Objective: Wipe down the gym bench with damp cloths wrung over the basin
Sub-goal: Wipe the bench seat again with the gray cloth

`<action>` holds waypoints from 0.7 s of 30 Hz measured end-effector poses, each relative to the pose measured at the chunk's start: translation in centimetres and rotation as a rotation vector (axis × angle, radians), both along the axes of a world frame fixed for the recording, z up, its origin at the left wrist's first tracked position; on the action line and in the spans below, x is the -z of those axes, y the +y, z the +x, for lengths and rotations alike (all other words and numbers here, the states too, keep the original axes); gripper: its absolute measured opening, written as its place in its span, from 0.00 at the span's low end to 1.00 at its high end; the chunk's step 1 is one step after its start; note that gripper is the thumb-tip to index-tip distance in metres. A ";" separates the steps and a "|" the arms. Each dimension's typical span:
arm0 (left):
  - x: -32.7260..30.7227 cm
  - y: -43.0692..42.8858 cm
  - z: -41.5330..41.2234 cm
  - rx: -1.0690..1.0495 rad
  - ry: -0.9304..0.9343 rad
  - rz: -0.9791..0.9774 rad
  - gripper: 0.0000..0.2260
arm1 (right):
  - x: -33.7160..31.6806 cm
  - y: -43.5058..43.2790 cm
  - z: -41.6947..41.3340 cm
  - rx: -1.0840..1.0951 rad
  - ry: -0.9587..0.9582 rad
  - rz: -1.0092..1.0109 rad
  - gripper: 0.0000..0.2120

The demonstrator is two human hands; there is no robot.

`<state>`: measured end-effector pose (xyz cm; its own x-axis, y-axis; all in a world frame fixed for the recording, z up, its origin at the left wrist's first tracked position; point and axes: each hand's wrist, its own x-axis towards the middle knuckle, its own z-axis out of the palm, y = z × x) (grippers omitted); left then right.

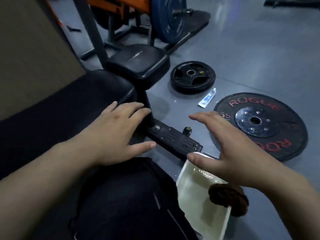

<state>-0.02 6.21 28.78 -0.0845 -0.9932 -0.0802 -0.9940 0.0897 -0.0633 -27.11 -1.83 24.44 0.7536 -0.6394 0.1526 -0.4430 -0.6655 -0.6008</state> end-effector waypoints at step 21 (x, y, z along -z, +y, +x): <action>-4.1 31.0 17.4 -0.849 0.122 -0.486 0.37 | -12.8 14.8 32.9 -0.779 -0.013 -0.245 0.41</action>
<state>17.37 37.24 32.93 0.6914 -0.6502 0.3151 -0.7183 -0.6654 0.2031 5.83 12.98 37.20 0.9652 0.1203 0.2321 0.2075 -0.8928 -0.3998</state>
